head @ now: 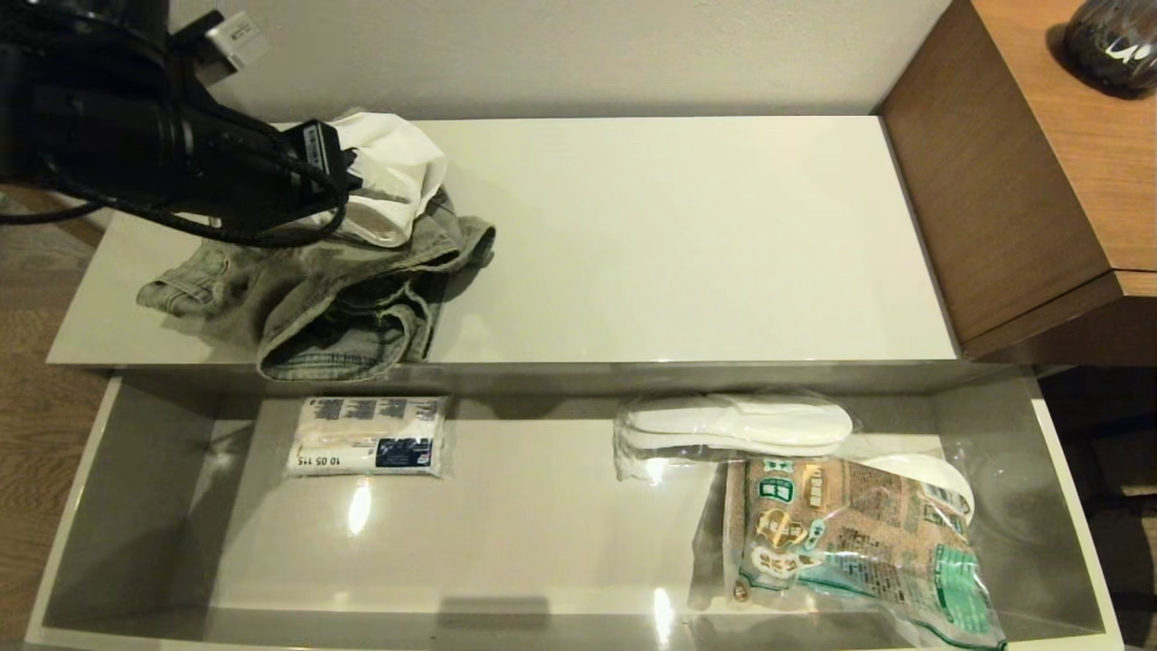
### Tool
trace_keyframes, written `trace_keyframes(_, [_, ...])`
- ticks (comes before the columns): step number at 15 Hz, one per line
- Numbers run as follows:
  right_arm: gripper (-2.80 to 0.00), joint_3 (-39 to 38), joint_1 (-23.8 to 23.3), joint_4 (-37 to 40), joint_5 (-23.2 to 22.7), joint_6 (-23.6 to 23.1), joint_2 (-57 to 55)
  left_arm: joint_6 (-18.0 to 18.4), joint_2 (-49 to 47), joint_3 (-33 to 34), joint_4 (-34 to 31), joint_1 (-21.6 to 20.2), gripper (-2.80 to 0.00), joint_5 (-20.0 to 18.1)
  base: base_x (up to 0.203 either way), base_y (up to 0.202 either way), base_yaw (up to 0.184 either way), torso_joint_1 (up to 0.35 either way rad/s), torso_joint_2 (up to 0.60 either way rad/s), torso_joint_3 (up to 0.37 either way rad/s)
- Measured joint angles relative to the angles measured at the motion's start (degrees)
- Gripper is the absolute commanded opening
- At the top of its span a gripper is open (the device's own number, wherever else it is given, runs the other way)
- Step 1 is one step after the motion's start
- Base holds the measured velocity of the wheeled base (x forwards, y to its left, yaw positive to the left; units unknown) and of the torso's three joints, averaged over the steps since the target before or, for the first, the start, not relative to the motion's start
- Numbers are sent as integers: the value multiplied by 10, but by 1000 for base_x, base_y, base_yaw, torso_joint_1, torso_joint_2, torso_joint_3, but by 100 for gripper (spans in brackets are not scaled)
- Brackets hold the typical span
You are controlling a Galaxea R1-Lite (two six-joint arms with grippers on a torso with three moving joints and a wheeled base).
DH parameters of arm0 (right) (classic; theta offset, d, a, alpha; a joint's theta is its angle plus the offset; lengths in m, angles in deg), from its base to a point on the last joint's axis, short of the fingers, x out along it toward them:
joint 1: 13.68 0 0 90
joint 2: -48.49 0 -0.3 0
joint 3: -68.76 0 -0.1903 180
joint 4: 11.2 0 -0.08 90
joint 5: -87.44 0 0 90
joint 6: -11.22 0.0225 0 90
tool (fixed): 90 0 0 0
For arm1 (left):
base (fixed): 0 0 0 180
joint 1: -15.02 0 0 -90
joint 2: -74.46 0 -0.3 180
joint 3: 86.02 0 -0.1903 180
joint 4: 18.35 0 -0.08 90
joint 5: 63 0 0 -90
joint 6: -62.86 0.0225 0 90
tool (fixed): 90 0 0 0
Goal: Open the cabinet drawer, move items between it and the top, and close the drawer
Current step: Pick up the roll paper on the table
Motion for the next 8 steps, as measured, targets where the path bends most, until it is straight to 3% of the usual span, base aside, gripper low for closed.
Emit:
trace_keyframes(3, [-280,0,0,0,0,0,0,29,-43,-10,26,5,0,24,0,0,0,0,0,0])
trace_keyframes(8, [-280,0,0,0,0,0,0,34,-91,-16,79,7,0,61,0,0,0,0,0,0])
